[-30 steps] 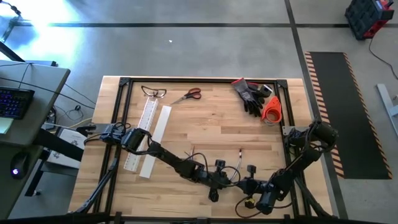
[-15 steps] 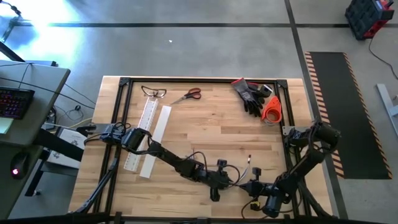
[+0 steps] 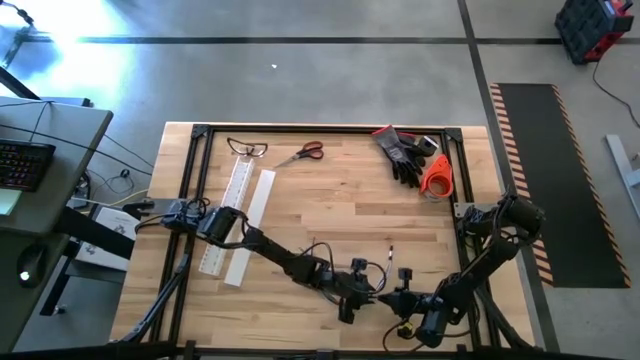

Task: Ziptie cables
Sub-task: Wrap the black zip tie around the cable

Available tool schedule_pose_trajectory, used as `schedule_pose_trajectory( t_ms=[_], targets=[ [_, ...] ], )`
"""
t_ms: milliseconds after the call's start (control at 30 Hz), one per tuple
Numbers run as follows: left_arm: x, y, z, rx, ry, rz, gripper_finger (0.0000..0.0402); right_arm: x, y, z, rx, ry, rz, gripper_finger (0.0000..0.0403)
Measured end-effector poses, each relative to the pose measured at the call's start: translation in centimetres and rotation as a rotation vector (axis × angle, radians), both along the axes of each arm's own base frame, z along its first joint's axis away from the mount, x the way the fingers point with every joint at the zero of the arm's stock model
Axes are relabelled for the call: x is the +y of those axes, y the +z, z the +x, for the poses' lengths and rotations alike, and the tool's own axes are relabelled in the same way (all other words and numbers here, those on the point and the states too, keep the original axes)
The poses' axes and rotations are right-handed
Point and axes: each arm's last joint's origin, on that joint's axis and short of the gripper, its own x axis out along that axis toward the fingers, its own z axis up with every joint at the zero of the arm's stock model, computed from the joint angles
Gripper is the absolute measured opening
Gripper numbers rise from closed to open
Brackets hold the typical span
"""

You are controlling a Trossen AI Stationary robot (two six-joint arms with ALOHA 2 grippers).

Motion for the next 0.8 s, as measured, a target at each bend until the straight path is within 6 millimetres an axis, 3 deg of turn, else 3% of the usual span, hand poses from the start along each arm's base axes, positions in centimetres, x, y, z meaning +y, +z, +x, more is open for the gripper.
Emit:
schedule_pose_trajectory(
  t_ms=[167,533,800],
  targets=[
    [-0.6,-0.2,-0.2,-0.004,-0.008,0.002,0.011,0.1,0.0,0.0,-0.006,0.001,0.002,0.0],
    [-0.8,-0.2,-0.3,-0.001,-0.004,0.009,0.0011,0.0,0.0,0.0,-0.005,-0.003,0.007,0.0],
    [-1.2,-0.6,-0.8,0.05,0.044,0.051,0.0003,0.1,-0.1,-0.3,0.025,0.002,0.026,0.0]
  ],
)
